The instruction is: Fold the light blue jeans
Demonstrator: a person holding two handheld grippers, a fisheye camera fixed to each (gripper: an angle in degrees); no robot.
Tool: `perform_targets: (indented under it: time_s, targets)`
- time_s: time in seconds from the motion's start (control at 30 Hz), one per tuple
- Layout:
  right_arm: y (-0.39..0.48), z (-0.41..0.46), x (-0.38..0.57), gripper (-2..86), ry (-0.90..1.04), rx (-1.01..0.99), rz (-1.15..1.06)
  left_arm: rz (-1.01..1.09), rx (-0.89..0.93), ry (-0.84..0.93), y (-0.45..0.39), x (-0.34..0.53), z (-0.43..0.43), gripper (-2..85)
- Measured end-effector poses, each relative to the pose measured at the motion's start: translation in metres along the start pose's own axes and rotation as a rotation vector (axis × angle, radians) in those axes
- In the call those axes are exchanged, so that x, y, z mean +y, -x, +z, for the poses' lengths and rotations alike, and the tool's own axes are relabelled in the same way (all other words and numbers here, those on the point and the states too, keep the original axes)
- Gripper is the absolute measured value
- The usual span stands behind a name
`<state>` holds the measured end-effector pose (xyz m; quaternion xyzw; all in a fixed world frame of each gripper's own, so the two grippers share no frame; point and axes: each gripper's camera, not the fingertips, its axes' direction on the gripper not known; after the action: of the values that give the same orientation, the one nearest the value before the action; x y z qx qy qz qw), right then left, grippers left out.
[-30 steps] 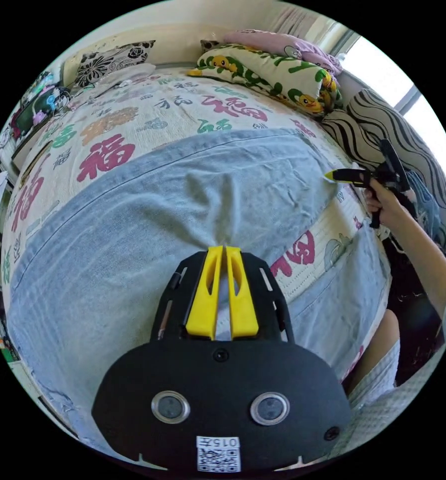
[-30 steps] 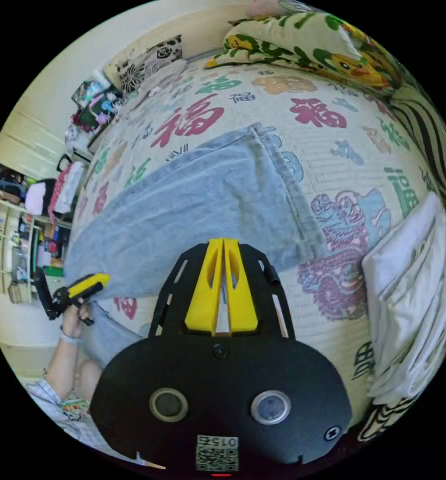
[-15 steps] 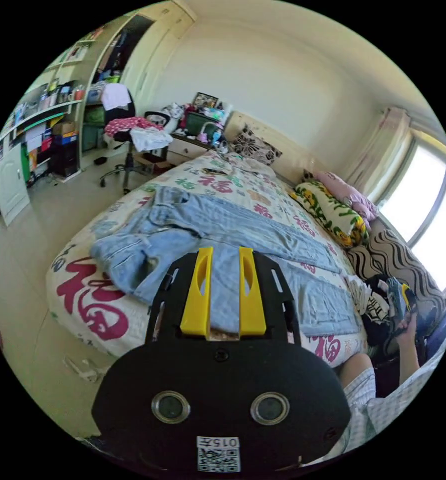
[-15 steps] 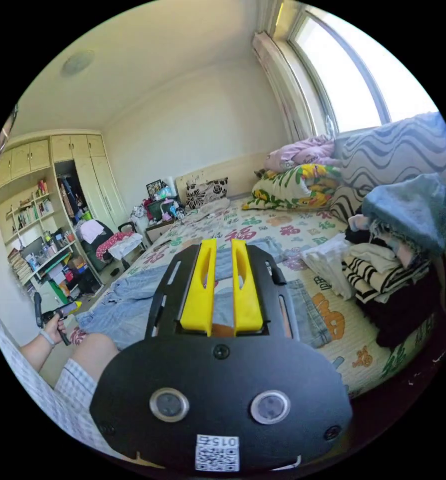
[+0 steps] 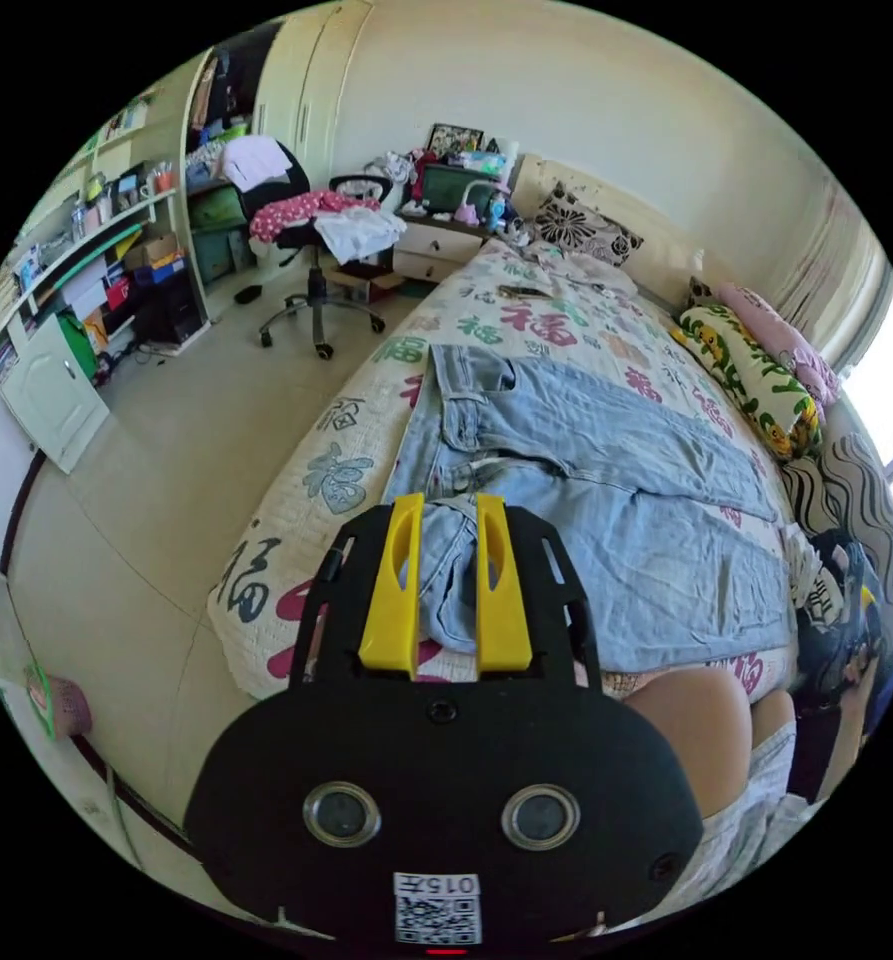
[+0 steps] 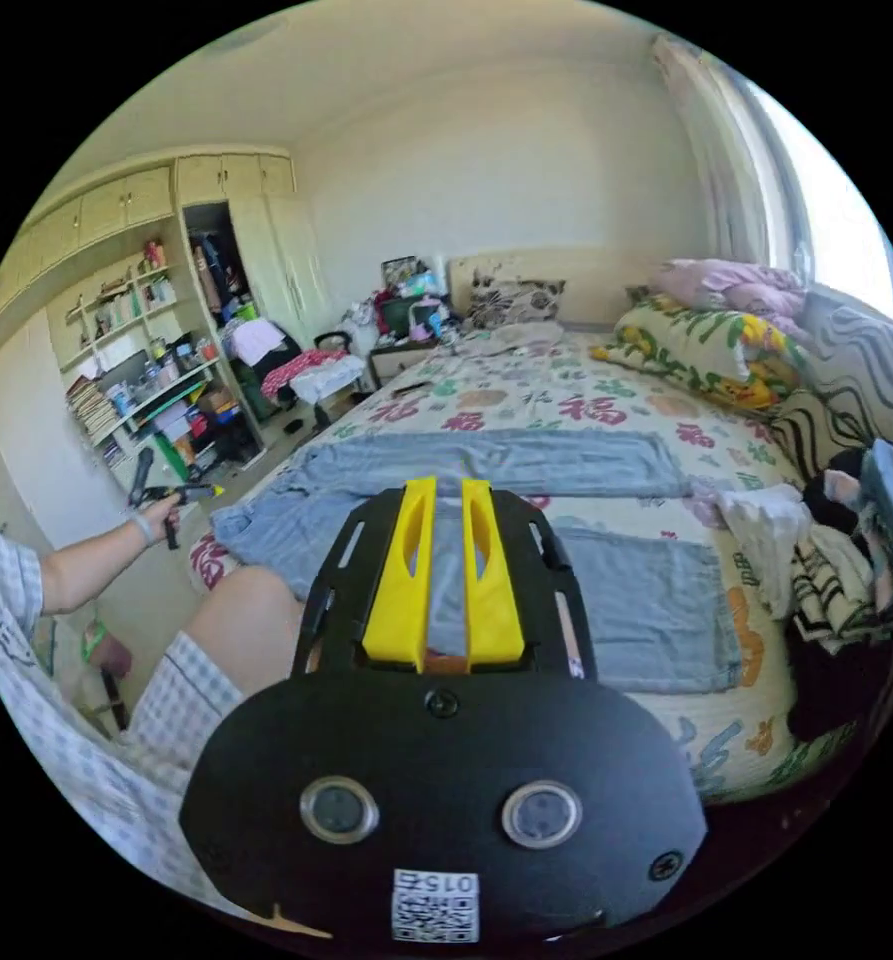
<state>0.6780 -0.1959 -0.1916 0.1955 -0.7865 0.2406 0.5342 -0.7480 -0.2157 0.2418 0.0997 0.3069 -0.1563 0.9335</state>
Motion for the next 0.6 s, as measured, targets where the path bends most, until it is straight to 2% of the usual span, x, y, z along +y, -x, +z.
perform_targets:
  time_s: [0.07,0.17,0.23,0.37,0.47,0.6]
  targets:
    - [0.061,0.063,-0.015,5.7,0.153,-0.146,-0.173,-0.026,0.031,0.124,0.015,-0.013,0.018,8.3]
    - [0.142,0.154,-0.039,5.5,0.279,-0.299,-0.352,-0.035,0.04,0.209,0.025,-0.006,0.03,8.3]
    - [0.189,0.214,-0.053,5.6,0.365,-0.372,-0.438,-0.028,0.067,0.218,0.028,0.006,0.03,8.3]
    - [0.299,0.357,-0.07,5.9,0.565,-0.492,-0.564,0.013,0.064,0.09,0.028,0.035,0.005,8.3]
    - [0.363,0.45,-0.066,6.5,0.706,-0.516,-0.576,0.034,0.025,0.051,0.025,0.041,-0.009,8.3]
    - [0.418,0.524,-0.047,7.4,0.799,-0.43,-0.668,0.024,0.009,0.042,0.027,0.041,-0.023,8.3]
